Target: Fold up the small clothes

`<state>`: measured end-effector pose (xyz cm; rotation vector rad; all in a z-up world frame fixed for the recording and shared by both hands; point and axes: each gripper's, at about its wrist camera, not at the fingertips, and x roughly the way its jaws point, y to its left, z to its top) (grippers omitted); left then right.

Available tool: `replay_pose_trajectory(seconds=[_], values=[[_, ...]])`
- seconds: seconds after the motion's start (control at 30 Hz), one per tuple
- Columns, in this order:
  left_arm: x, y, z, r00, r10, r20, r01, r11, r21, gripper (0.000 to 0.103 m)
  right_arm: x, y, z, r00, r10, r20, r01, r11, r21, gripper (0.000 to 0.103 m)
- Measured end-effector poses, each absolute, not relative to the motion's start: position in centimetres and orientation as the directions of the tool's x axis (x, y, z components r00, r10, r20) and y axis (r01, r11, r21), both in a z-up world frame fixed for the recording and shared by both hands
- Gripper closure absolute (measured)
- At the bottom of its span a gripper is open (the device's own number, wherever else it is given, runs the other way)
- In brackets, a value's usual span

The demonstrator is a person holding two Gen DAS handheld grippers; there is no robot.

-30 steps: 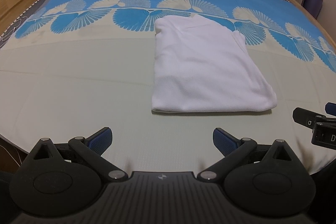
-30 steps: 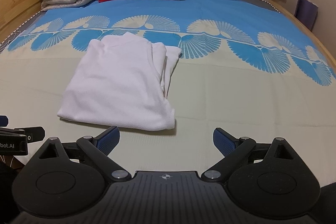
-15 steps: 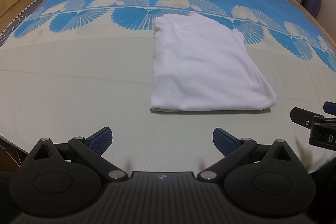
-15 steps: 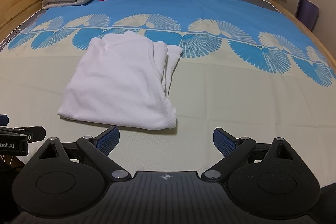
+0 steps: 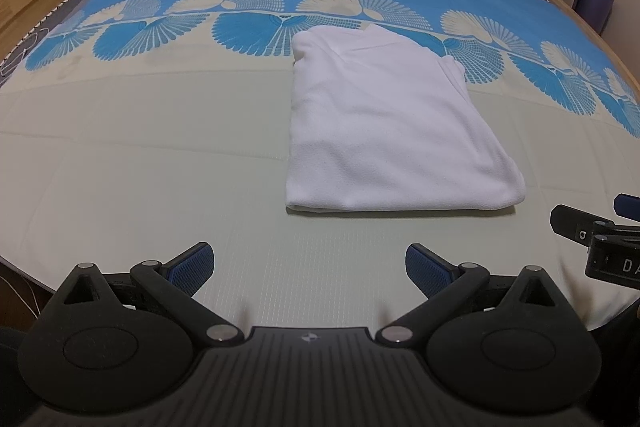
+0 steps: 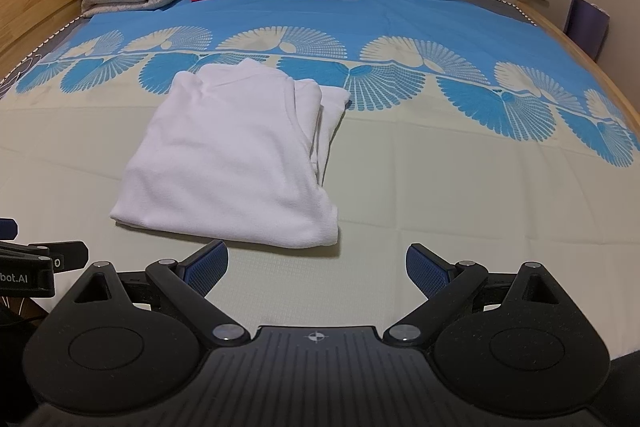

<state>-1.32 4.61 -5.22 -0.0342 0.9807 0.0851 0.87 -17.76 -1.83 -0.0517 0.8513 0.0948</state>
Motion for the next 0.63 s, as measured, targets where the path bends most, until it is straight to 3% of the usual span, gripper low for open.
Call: replay_pose_trajectory(seconds=[0.63], values=[[-1.44,4.87,-5.31,0.554,0.055,-0.831,-0.081,0.997,0.012,0.001,0.89,-17.59,-1.82,0.652,0.064,-0.756,-0.105,0.994,-0.006,0.007]])
